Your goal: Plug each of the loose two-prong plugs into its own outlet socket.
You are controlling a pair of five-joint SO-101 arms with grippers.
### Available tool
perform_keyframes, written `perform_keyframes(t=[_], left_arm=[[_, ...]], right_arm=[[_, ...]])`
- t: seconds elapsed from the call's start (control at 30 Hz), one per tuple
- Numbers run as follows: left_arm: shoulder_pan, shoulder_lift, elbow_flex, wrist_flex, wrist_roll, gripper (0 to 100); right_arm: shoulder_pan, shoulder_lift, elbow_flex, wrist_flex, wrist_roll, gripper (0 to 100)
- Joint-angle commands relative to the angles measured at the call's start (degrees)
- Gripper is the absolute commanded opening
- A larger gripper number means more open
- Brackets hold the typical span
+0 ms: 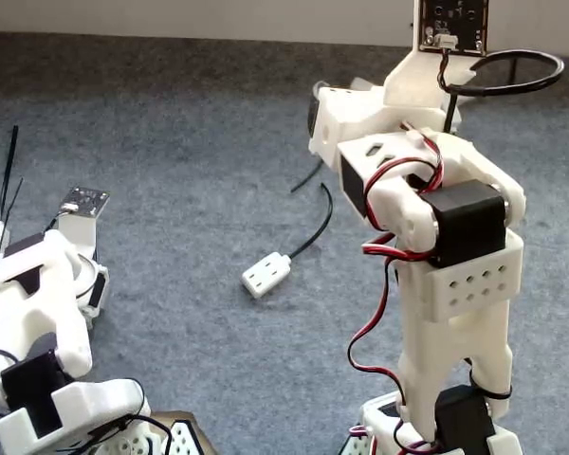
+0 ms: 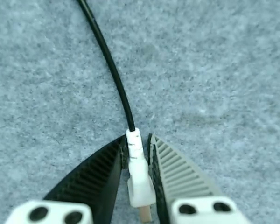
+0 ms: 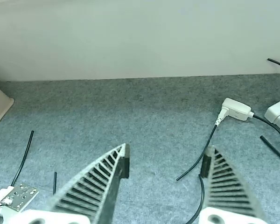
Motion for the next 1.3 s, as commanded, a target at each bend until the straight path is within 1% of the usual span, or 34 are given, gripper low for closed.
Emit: perform_keyframes(t=[0.0, 0.17, 0.3, 0.4, 0.5, 0.93, 0.97, 1.07, 1.13, 1.27], left_arm=[[-1.98, 0.57, -0.22, 0.53, -0.26, 11], [-4.88, 0.57, -0.04, 0.53, -4.4, 11], [-5.58, 0.57, 0.22, 1.23, -4.57, 11], [-5.05, 0.57, -0.04, 5.1, -4.57, 11], [-4.0, 0.57, -0.04, 6.86, -4.57, 11], [-4.35, 0.66, 0.22, 7.03, -4.57, 11], [-4.35, 0.75, 0.22, 6.86, -4.57, 9], [-3.91, 1.1, -0.04, 6.77, -4.57, 0], [-3.91, 1.1, -0.04, 6.77, -4.57, 2], [-3.3, 1.1, -0.22, 6.77, -4.57, 1]], right_arm=[[-0.57, -1.63, -1.54, -1.19, 0.7, 25.0], [-0.57, -1.63, -1.54, -1.19, 0.7, 25.0], [-0.66, -1.63, -1.54, -1.19, 0.7, 25.0], [-0.66, -1.63, -1.54, -1.19, 0.7, 25.0], [-0.66, -1.63, -1.54, -1.19, 0.7, 25.0], [-0.66, -1.63, -1.54, -1.19, 0.7, 25.0], [-0.66, -1.63, -1.54, -1.19, 0.7, 25.0], [-0.57, -1.63, -1.54, -1.19, 0.7, 25.0], [-0.57, -1.63, -1.54, -1.19, 0.7, 25.0], [-0.57, -1.63, -1.54, -1.19, 0.7, 25.0]])
